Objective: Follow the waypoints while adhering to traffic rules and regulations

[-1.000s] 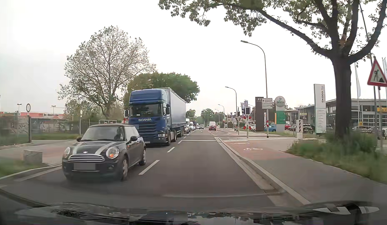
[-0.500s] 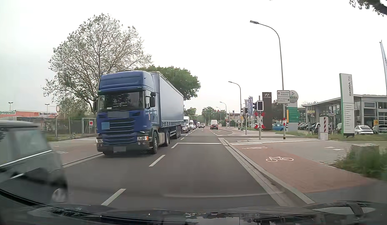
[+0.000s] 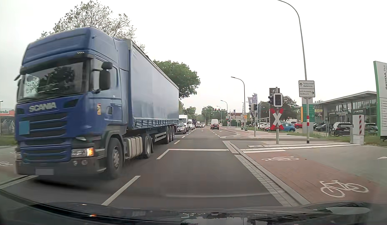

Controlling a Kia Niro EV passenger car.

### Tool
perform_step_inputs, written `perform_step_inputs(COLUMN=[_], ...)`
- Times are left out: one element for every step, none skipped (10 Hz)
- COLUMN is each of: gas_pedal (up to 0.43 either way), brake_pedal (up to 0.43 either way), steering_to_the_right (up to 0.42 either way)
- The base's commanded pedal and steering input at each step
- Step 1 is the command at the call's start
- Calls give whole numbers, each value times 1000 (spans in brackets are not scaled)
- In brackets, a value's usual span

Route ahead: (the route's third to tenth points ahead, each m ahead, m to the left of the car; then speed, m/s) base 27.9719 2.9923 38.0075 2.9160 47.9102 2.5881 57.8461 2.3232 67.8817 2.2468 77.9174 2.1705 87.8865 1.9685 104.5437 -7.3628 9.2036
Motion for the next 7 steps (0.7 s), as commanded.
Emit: perform_step_inputs(gas_pedal=[0, 0, 0, 0, 0, 0, 0], brake_pedal=[0, 0, 0, 0, 0, 0, 0], steering_to_the_right=[3, 3, 3, 4, 4, 4, 4])
